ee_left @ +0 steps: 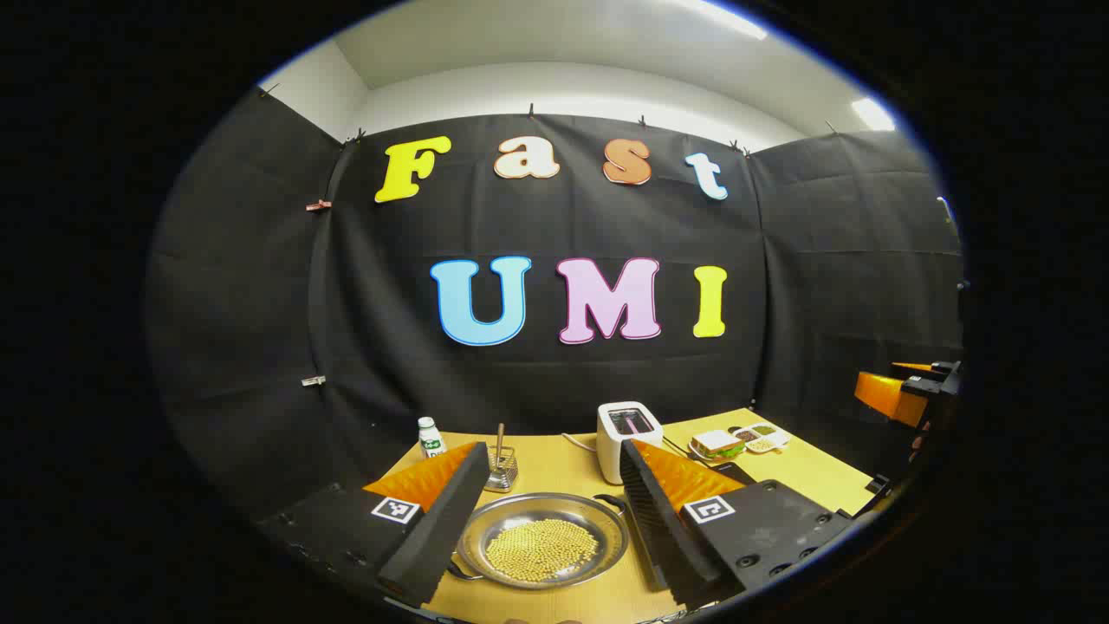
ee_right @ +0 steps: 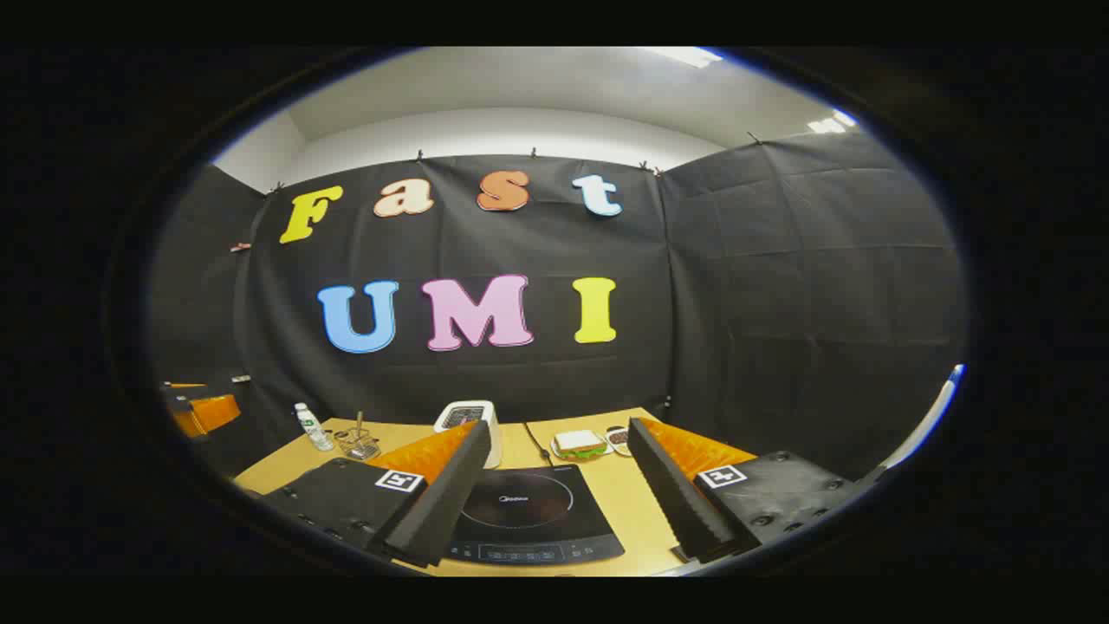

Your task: First push the handle of the pot to place it horizontally, then grasp the pot with both hands and set it on the induction cooktop.

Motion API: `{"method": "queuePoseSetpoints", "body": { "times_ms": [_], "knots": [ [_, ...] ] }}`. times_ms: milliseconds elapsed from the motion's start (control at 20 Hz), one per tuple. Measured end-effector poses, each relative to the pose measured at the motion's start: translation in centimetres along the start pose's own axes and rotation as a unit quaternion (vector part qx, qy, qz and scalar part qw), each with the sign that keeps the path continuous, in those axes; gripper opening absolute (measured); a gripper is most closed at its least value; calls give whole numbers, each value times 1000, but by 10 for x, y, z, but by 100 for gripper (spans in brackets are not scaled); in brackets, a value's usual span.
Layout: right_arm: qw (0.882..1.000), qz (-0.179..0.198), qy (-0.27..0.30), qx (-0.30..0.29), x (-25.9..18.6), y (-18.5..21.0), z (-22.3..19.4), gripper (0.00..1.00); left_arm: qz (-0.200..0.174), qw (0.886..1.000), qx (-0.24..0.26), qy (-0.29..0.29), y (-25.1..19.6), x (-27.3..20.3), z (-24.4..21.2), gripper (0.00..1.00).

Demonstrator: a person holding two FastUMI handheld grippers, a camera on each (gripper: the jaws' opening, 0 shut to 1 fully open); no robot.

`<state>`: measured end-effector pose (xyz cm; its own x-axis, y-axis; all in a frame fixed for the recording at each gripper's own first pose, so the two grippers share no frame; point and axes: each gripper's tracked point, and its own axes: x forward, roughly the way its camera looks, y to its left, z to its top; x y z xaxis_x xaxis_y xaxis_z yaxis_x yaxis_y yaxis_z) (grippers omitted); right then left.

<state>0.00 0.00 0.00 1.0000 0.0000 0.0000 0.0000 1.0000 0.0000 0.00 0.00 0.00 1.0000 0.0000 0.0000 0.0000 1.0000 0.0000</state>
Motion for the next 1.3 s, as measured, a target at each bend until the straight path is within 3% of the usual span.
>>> {"method": "queuePoseSetpoints", "body": {
  "times_ms": [150, 200, 700, 1300],
  "knots": [
    [1000, 3, -5, -4, -2, 3, 1, 99, -15, 1000, -14, 9, -10, -3, -7, 95],
    [1000, 5, -6, -6, -2, 4, 1, 94, -13, 1000, -11, 6, -8, -4, -6, 95],
    [1000, 13, -2, -8, 0, 2, -4, 100, -14, 1000, -6, 1, -9, -3, -7, 95],
    [1000, 22, 6, -13, -3, 4, -12, 99, -13, 1000, 2, 15, -7, 0, -18, 95]
  ]
}}
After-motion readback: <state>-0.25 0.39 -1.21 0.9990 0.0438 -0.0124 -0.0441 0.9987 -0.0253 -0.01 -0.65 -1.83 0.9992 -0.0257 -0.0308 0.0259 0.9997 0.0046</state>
